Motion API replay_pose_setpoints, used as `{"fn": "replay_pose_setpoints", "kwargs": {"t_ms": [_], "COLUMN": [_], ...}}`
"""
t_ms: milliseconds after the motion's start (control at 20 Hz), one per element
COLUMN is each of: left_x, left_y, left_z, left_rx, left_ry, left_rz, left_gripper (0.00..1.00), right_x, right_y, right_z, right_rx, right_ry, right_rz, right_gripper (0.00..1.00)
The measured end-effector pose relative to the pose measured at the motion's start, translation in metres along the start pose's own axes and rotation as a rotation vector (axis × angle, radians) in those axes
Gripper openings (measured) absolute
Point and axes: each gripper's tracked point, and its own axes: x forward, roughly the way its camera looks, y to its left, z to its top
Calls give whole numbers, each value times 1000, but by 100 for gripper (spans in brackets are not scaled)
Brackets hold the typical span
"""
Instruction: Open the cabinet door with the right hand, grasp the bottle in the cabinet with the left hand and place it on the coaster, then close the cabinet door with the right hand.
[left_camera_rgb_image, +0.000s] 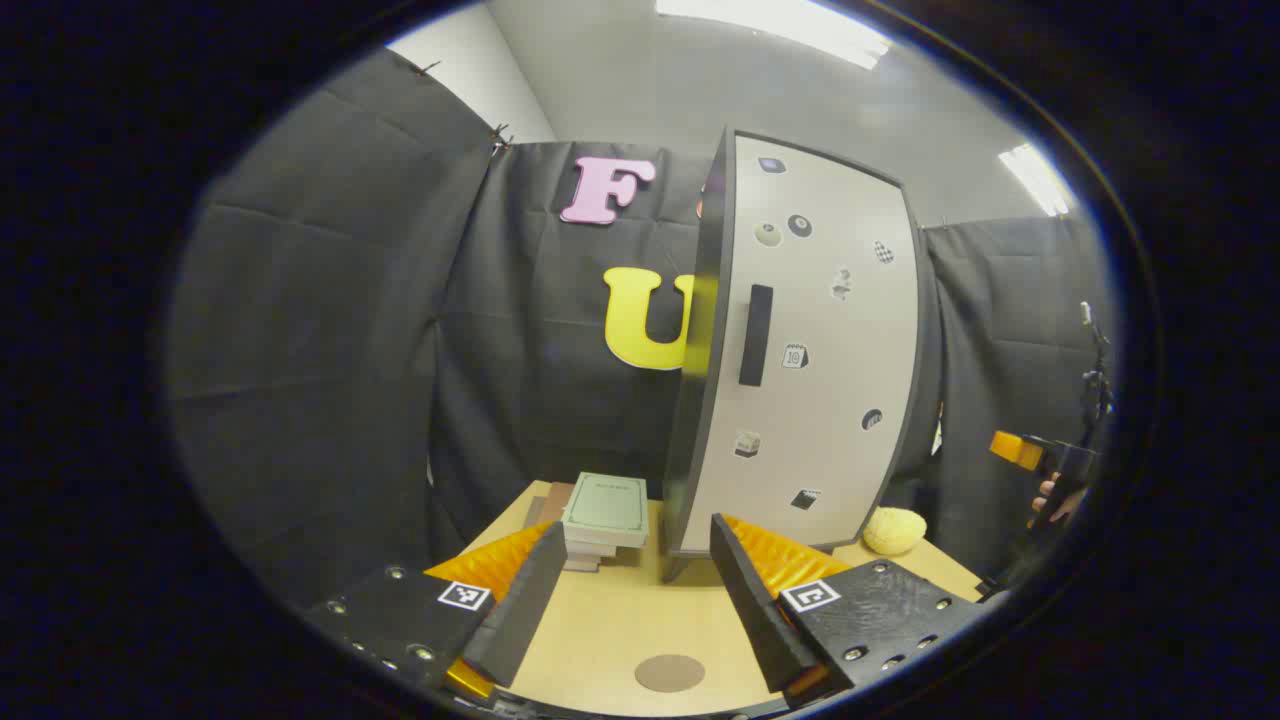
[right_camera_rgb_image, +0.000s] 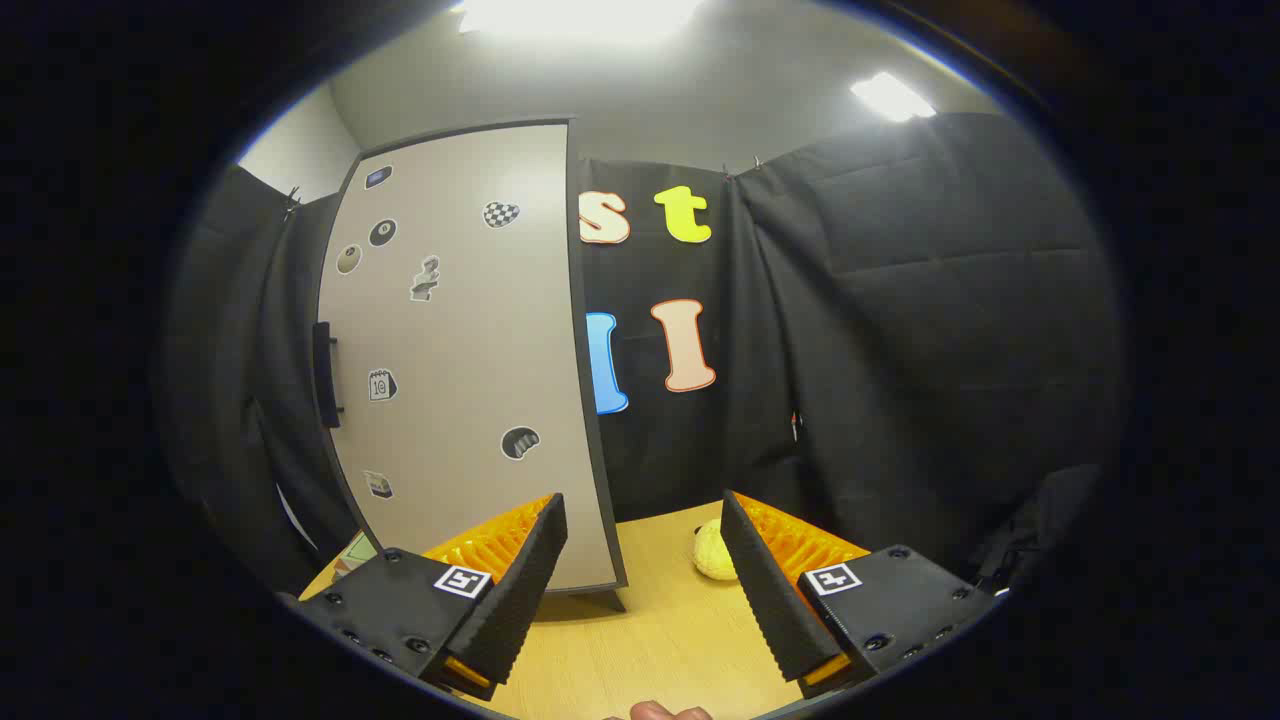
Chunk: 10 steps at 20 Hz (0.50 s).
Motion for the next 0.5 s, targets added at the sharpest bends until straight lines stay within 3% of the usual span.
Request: {"fn": "replay_pose_setpoints", "kwargs": {"t_ms": [350, 400, 500], "left_x": [-19, -20, -21], "left_y": [1, -1, -6], "left_z": [-6, -7, -9], "left_rx": [-11, -7, 8], "left_ry": [-7, -6, -2], "left_rz": [25, 24, 22], "left_gripper": [89, 89, 89], "right_x": [-2, -2, -3], "right_y": [21, 23, 25], "right_z": [-2, -2, -1], "right_rx": [-23, -24, -31], "right_ry": [8, 9, 7], "right_rz": [48, 52, 58], "right_gripper": [98, 92, 92]}}
